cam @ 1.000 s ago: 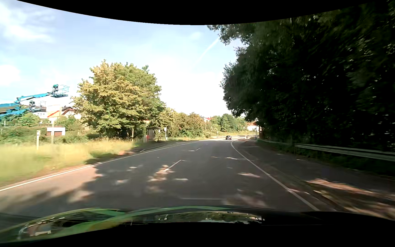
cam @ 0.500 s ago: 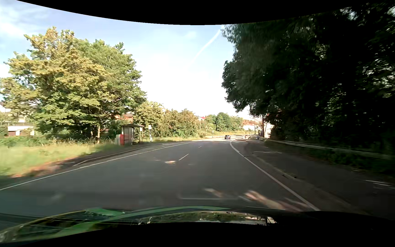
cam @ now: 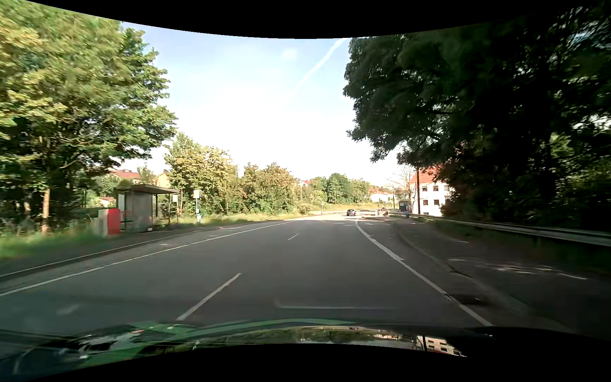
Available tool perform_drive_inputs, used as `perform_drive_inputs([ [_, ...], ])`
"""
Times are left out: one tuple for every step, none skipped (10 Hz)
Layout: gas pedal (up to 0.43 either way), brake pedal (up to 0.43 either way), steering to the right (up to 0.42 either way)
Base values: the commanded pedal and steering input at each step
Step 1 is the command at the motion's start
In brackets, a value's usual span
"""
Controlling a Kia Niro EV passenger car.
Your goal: Follow the waypoints while adhering to traffic rules and regulations
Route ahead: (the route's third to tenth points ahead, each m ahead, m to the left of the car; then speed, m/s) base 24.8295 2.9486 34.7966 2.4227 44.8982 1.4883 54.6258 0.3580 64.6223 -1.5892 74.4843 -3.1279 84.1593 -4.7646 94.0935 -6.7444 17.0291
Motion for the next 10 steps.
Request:
perform_drive_inputs([
  [0.197, 0.0, 0.012],
  [0.197, 0.0, 0.012],
  [0.197, 0.0, 0.012],
  [0.197, 0.0, 0.011],
  [0.209, 0.0, 0.01],
  [0.209, 0.0, 0.01],
  [0.209, 0.0, 0.01],
  [0.209, 0.0, 0.01],
  [0.209, 0.0, 0.01],
  [0.209, 0.0, 0.01],
])
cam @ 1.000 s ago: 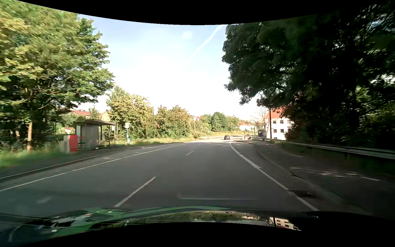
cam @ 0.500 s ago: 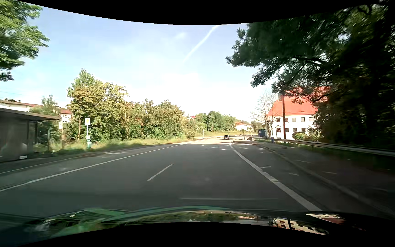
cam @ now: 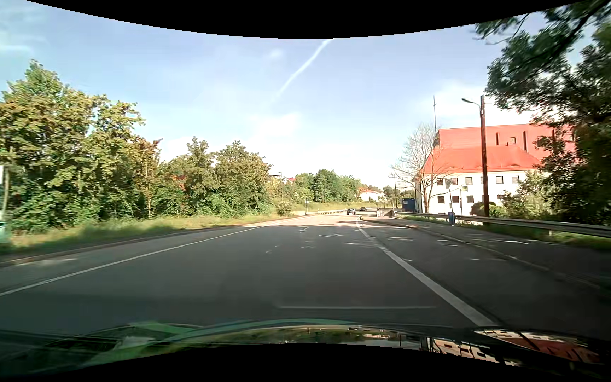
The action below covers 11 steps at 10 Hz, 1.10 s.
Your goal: Follow the waypoints while adhering to traffic rules and regulations
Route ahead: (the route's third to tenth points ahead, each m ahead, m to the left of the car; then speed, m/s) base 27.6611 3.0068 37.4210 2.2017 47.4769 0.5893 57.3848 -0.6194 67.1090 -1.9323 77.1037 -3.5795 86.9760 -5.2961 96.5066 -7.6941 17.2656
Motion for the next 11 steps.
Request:
perform_drive_inputs([
  [0.209, 0.0, 0.01],
  [0.197, 0.0, 0.01],
  [0.197, 0.0, 0.01],
  [0.189, 0.0, 0.01],
  [0.169, 0.0, 0.011],
  [0.169, 0.0, 0.011],
  [0.169, 0.0, 0.012],
  [0.177, 0.0, 0.012],
  [0.197, 0.0, 0.012],
  [0.209, 0.0, 0.012],
  [0.209, 0.0, 0.012],
])
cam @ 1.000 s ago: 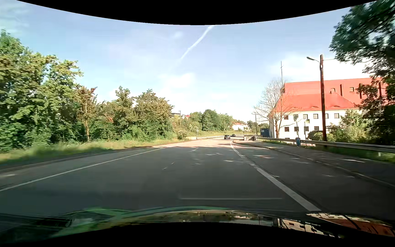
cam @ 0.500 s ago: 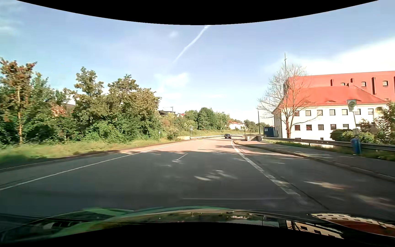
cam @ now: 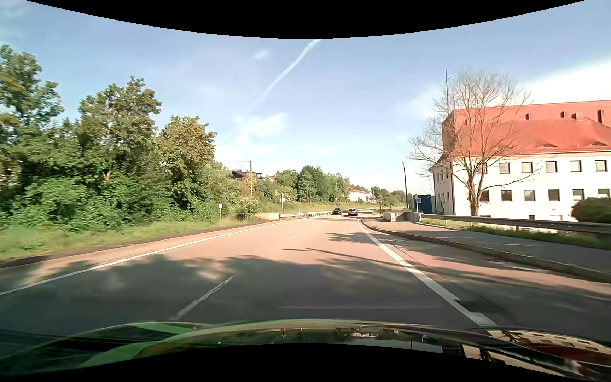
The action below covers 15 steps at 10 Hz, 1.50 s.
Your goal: Follow the waypoints while adhering to traffic rules and regulations
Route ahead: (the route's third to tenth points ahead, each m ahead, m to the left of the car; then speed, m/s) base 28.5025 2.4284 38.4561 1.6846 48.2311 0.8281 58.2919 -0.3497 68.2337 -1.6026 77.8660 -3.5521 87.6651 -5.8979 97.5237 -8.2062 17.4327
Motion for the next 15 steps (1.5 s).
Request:
perform_drive_inputs([
  [0.228, 0.0, 0.012],
  [0.228, 0.0, 0.012],
  [0.228, 0.0, 0.012],
  [0.228, 0.0, 0.012],
  [0.22, 0.0, 0.012],
  [0.22, 0.0, 0.012],
  [0.22, 0.0, 0.012],
  [0.22, 0.0, 0.012],
  [0.228, 0.0, 0.012],
  [0.24, 0.0, 0.012],
  [0.248, 0.0, 0.013],
  [0.248, 0.0, 0.012],
  [0.26, 0.0, 0.013],
  [0.26, 0.0, 0.013],
  [0.26, 0.0, 0.013],
])
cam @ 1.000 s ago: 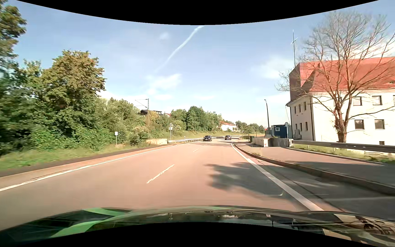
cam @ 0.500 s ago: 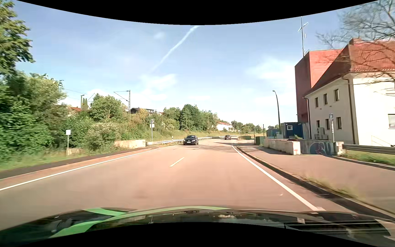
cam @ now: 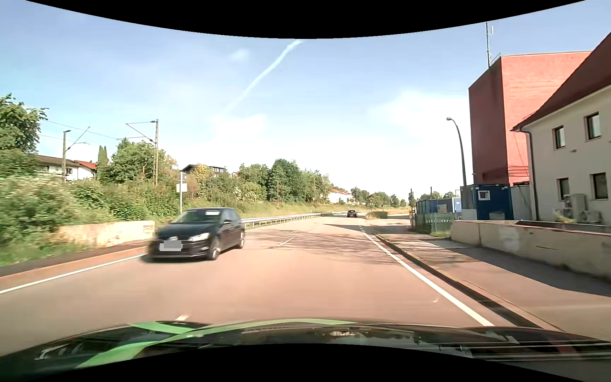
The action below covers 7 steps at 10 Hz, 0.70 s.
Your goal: Follow the waypoints while adhering to traffic rules and regulations
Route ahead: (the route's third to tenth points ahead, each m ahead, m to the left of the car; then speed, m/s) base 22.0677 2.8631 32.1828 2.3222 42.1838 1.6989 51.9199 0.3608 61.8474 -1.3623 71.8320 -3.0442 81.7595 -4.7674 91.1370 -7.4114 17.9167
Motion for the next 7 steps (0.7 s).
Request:
perform_drive_inputs([
  [0.26, 0.0, 0.013],
  [0.26, 0.0, 0.013],
  [0.26, 0.0, 0.013],
  [0.26, 0.0, 0.014],
  [0.26, 0.0, 0.014],
  [0.26, 0.0, 0.014],
  [0.268, 0.0, 0.014],
])
